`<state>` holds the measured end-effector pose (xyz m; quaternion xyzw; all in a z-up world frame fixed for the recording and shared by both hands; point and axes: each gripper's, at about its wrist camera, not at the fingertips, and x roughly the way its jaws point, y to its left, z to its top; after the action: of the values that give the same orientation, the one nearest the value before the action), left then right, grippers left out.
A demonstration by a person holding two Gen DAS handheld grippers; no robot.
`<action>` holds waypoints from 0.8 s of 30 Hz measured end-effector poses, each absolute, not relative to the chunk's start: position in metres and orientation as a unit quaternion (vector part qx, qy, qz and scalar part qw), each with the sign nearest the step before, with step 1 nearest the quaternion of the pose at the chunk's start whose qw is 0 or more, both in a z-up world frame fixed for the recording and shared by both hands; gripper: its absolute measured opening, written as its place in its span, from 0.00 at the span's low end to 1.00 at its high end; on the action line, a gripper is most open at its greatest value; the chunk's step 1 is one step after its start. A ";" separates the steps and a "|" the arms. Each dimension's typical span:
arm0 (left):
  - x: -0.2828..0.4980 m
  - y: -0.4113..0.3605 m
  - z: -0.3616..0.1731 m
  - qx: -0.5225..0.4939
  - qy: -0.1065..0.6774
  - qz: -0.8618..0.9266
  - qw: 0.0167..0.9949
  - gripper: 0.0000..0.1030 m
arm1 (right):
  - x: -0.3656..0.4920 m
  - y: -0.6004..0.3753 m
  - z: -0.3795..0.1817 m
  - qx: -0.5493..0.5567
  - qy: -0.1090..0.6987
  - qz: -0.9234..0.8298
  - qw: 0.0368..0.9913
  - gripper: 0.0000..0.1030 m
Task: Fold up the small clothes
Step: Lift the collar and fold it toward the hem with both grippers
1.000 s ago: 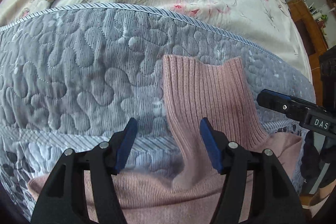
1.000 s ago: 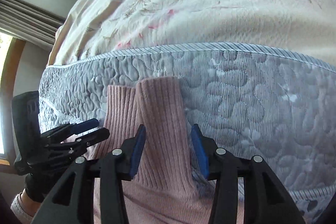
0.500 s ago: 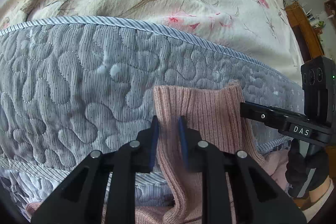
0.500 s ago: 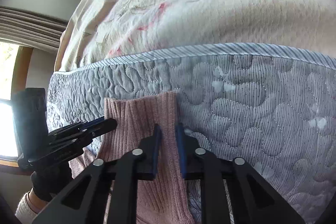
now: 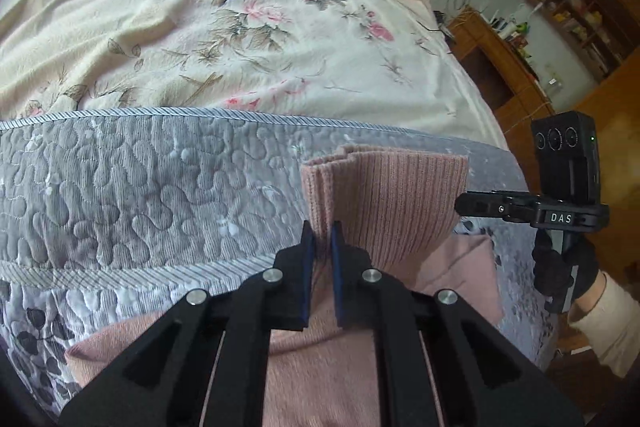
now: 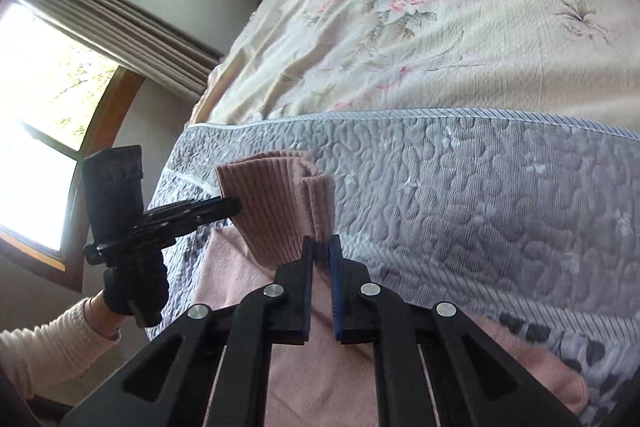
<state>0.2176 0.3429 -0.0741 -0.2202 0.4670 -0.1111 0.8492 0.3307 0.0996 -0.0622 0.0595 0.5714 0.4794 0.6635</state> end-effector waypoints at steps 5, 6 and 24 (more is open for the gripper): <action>0.161 0.328 -0.071 -0.200 0.478 -0.137 0.844 0.06 | 0.281 0.075 -0.061 0.035 0.576 0.487 0.656 0.04; 0.149 0.325 -0.076 -0.197 0.487 -0.140 0.839 0.06 | 0.271 0.072 -0.065 0.027 0.578 0.487 0.654 0.04; 0.076 0.326 -0.141 -0.341 0.542 -0.118 0.759 0.42 | 0.201 0.043 -0.136 0.111 0.668 0.415 0.608 0.33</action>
<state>0.0763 0.3258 -0.1409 -0.3413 0.5419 -0.1178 0.7589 0.2006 0.0434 -0.1357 0.1113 0.6682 0.4147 0.6076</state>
